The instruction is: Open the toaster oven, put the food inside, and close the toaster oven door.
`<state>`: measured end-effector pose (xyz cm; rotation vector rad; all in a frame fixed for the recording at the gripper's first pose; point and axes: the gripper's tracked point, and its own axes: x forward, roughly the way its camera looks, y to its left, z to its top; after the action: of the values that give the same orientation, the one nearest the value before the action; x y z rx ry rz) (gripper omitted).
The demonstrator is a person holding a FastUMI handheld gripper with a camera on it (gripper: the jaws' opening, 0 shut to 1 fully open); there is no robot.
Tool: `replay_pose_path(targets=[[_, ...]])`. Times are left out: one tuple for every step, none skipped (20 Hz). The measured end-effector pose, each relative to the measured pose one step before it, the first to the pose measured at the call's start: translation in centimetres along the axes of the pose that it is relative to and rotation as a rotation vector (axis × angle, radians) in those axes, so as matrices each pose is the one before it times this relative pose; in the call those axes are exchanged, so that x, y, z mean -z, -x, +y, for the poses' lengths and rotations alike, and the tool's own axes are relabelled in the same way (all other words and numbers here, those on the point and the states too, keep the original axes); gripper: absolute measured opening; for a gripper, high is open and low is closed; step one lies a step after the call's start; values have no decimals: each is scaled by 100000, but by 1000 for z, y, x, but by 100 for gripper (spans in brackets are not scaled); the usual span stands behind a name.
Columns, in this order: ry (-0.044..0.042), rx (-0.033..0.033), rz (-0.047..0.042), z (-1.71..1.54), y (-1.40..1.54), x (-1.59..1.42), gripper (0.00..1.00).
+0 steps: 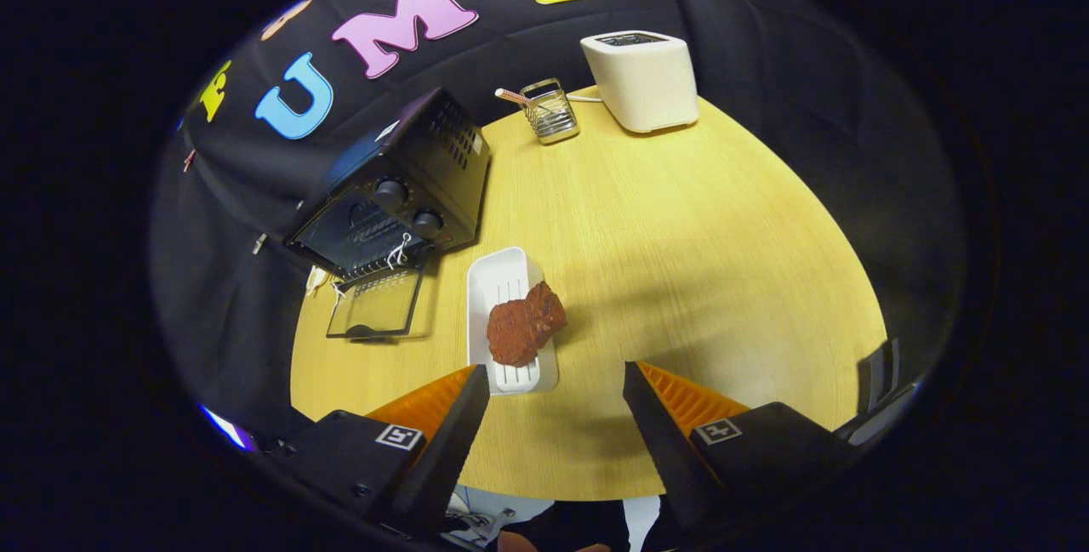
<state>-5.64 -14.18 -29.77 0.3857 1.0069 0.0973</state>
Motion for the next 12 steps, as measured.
replay_pose_path(targets=[[-106,-2013,1543,19,-683,-200,99],[210,-1327,1721,-37,-720,-226,99],[14,-1067,1447,-46,-883,-289,98],[-23,-757,2137,-40,-621,-156,97],[-120,-740,1360,-63,-581,-221,95],[-600,-1623,1284,192,-482,-263,90],[-141,-857,920,154,-321,-222,86],[115,-91,1276,23,-335,-206,79],[652,-84,2130,-22,-270,-34,77],[962,52,2488,1,-264,102,75],[1150,-188,2576,-11,-336,71,73],[1182,36,2719,-10,-299,54,69]])
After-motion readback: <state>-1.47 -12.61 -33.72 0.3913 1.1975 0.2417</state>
